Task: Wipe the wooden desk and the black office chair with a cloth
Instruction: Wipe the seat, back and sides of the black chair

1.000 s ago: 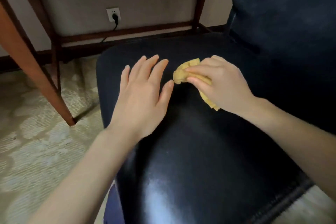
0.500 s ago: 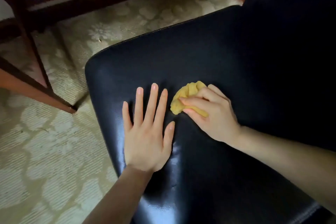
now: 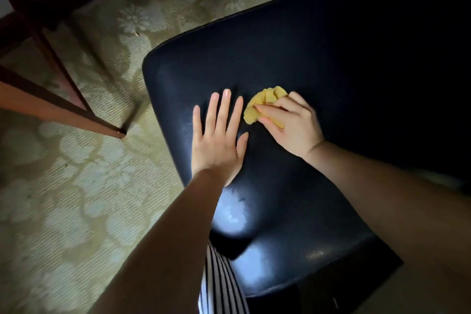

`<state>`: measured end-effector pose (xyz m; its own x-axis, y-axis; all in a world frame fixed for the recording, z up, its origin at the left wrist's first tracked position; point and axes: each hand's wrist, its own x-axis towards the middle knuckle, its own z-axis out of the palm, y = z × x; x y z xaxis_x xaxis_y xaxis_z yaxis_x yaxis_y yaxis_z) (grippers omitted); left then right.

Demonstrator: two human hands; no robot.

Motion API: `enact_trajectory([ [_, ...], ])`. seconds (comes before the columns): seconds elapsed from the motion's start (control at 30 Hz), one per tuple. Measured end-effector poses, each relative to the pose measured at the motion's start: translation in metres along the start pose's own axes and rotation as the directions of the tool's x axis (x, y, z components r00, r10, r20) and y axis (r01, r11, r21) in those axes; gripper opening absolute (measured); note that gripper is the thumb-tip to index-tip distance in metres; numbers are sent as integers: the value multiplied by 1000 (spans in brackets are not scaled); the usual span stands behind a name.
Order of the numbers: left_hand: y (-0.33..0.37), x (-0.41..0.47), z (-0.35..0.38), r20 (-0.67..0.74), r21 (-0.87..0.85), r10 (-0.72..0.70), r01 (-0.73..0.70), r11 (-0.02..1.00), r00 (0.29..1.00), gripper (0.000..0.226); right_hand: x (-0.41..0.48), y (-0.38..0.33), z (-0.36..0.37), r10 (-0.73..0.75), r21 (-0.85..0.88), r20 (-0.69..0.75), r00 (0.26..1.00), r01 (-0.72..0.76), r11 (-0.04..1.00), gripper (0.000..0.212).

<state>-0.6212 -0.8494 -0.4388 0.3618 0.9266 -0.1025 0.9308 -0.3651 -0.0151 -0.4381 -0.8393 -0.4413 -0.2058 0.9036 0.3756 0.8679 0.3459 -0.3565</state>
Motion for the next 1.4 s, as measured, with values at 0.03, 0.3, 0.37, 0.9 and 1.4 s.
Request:
enact_trajectory([
  [0.03,-1,-1,-7,16,36,-12,12,999,1000,63,5,-5,-7,36,15,52,998,-37,999,19],
  [0.3,25,-5,-154,322,-270,-12,104,957,947,65,31,-44,-136,166,131,398,902,-235,963,16],
  [0.37,30,-4,-218,286,-378,12,101,920,958,64,45,-58,-194,217,171,325,921,-283,944,13],
  [0.9,46,-4,-544,-66,-404,350,-346,847,934,67,163,-151,-498,359,154,-187,914,-334,930,21],
  [1.4,183,-12,-582,-119,-381,756,-732,564,644,70,33,-153,-595,567,182,-640,519,-614,768,22],
])
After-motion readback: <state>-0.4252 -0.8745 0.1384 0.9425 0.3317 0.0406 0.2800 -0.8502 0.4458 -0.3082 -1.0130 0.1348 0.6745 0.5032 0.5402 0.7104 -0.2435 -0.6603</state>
